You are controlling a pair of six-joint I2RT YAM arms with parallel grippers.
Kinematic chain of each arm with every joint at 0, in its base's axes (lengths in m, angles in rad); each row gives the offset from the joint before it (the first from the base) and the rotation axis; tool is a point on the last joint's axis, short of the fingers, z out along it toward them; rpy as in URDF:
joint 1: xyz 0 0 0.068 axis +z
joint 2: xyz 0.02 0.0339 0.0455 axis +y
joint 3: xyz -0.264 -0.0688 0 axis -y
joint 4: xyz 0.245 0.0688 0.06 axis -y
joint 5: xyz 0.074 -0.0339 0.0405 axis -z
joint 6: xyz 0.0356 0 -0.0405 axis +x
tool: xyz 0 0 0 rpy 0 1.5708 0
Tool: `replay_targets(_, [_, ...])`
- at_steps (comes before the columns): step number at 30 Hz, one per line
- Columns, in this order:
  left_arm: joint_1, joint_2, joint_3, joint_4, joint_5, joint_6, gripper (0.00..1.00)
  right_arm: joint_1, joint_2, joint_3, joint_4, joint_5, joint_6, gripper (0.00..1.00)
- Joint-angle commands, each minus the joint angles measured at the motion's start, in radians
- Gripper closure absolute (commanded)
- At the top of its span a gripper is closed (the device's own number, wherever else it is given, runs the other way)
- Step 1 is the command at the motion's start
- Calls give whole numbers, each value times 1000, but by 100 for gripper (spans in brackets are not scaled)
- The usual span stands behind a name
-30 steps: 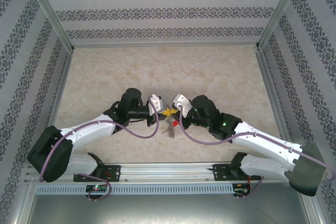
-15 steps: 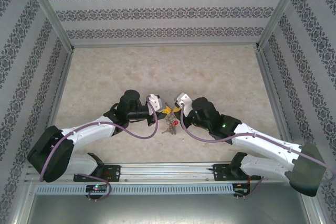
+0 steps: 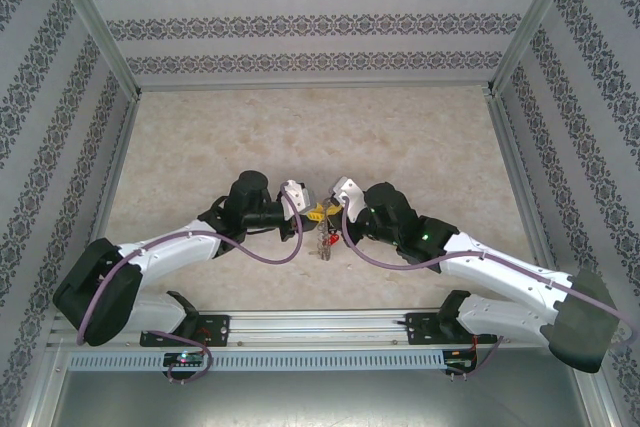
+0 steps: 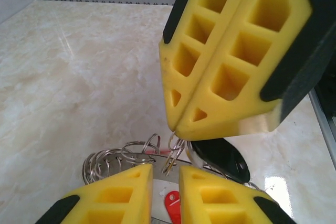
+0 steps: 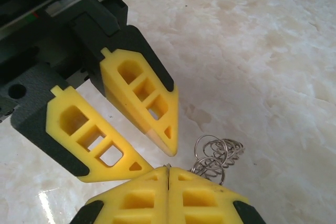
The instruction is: Put the keys on the keyring
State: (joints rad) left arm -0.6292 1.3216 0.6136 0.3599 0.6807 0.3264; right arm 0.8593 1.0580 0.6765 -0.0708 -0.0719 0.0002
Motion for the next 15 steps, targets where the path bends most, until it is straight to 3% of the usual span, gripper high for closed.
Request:
replay_targets(1, [-6,13,42,-53,35,39,76,-6,6,37,12,-26,-17,100])
replay_targets(15, [-6,34,89,-134,42,108,73,-5,3,38,7,-91,-49,100])
